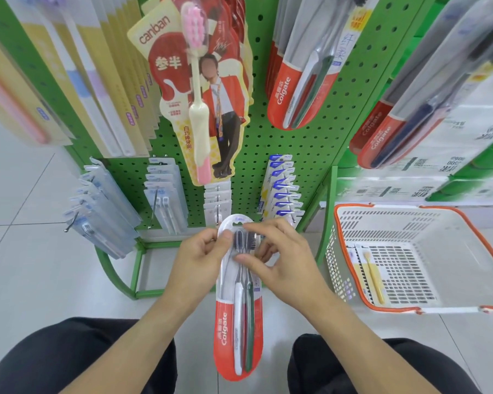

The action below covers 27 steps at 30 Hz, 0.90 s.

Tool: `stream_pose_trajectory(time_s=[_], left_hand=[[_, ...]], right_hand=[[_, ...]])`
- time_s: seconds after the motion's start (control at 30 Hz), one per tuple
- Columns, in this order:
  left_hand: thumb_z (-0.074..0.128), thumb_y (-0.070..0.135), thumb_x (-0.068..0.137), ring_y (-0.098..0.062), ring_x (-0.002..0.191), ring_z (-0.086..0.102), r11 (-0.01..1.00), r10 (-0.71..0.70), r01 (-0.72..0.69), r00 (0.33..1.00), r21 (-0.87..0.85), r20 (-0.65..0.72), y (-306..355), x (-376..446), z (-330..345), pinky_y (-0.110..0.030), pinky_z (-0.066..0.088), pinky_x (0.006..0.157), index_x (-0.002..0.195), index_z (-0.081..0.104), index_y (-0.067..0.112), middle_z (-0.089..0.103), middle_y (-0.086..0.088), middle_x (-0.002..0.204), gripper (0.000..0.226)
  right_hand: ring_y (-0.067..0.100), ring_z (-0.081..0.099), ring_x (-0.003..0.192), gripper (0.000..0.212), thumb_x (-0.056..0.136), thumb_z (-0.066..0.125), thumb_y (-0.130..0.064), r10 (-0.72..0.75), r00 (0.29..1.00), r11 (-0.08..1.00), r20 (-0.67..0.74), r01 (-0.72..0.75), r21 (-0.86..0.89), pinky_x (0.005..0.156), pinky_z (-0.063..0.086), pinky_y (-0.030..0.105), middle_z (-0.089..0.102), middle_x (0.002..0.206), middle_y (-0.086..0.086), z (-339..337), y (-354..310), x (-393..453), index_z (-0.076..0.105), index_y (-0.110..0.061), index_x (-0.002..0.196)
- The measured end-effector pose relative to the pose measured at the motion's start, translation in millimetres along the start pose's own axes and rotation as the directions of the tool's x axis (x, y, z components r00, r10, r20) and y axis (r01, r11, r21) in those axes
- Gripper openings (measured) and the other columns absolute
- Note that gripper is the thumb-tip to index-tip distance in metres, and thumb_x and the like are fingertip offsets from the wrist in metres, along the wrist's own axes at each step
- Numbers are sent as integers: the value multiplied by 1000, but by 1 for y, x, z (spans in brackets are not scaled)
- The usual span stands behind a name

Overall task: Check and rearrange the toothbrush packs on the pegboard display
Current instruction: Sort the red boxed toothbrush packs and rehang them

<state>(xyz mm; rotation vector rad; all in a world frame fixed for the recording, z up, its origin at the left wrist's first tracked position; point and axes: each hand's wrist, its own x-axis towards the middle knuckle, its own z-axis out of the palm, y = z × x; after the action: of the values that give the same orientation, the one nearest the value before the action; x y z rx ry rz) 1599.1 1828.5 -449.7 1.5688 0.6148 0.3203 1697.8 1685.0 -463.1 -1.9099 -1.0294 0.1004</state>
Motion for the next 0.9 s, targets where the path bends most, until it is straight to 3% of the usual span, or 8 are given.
stream_pose_trajectory(time_s=[0.13,0.27,0.4,0.47,0.53,0.67,0.77,0.9], left_hand=[[58,29,101,-39,75,71,997,-65,56,981,53,185,3,2,-2,-48,59,78,103,70,21,76,-11,78,14],[59,2,98,-27,89,76,994,-108,104,958,29,266,3,1,-2,-42,61,85,117,65,12,79,-7,95,22],[59,-3,96,-23,88,76,989,-93,108,985,-101,146,3,0,0,-27,60,74,116,66,9,79,-6,97,24],[59,0,96,-22,87,76,985,-99,111,990,-129,97,2,2,-1,-26,60,72,115,66,11,79,-5,97,22],[61,6,97,-25,85,76,986,-110,124,986,-114,124,5,1,1,-32,62,75,114,65,11,79,-7,94,18],[62,22,97,-41,83,73,990,-134,142,973,-26,187,5,-1,4,-49,60,81,103,67,1,77,-17,86,22],[63,23,96,-33,77,75,994,-96,101,987,-31,126,5,-2,5,-40,60,74,100,67,3,77,-13,82,20],[61,22,97,-24,69,74,989,-117,123,990,-85,74,7,-1,3,-27,60,63,104,66,2,78,-12,83,22]], right_hand=[[1,55,89,49,80,81,-44,28,996,986,-85,-42,-163,80,46,16,56,106,-11,-7,4,2,67,-29,124],[4,52,107,57,77,83,-48,132,986,977,-104,-148,-154,93,41,14,50,112,-12,-10,6,3,64,-30,127],[10,67,87,58,76,84,-49,492,851,853,183,-514,97,81,57,35,70,105,-9,-16,6,7,60,-33,126],[19,59,62,18,80,82,-45,493,827,816,270,-547,187,65,52,38,69,73,5,-18,6,8,73,-34,92],[32,58,57,15,81,82,-44,467,859,821,209,-509,259,58,49,43,71,75,18,-18,4,6,75,-30,80],[30,75,74,13,88,77,-22,498,847,721,186,-523,455,62,59,40,78,86,10,-24,-4,8,75,-12,97],[23,75,77,22,92,72,-22,482,800,654,358,-600,460,61,58,31,78,94,11,-31,-5,9,74,-8,108],[42,73,85,32,84,78,-23,455,786,698,418,-606,381,72,61,49,76,94,22,-35,-4,7,70,-1,105]])
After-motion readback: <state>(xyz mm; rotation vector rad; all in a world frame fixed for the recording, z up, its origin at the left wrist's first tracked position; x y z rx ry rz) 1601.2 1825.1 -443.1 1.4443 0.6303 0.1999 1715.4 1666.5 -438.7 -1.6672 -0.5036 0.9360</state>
